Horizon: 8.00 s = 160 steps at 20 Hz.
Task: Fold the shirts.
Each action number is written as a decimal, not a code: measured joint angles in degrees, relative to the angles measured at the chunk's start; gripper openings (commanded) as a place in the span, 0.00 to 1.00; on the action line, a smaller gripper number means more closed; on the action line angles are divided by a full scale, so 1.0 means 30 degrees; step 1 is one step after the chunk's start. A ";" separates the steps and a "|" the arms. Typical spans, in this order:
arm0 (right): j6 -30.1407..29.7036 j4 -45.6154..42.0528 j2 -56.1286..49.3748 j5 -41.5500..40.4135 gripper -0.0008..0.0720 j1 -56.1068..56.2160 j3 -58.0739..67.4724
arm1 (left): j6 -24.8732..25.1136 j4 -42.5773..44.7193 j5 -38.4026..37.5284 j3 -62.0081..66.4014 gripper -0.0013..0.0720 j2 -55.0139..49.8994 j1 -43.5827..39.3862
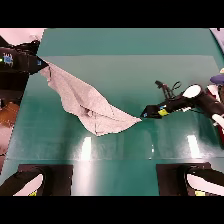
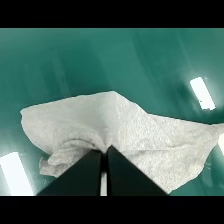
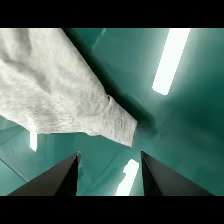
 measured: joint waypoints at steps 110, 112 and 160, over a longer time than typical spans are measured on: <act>0.3235 -0.6091 0.1727 0.6768 0.62 -0.7927 1.1402 | -0.5013 1.1191 0.0503 -0.1974 0.04 -0.6914 -0.6506; 0.2994 -0.6011 0.2586 0.6768 0.62 -0.8553 0.8721 | -0.5013 1.0797 0.0240 -0.1945 0.04 -0.6033 -0.5319; 0.1938 0.1027 0.7373 -0.0430 0.02 -1.0338 2.2637 | -0.5166 0.6258 0.7512 1.1686 0.04 0.3636 -0.2783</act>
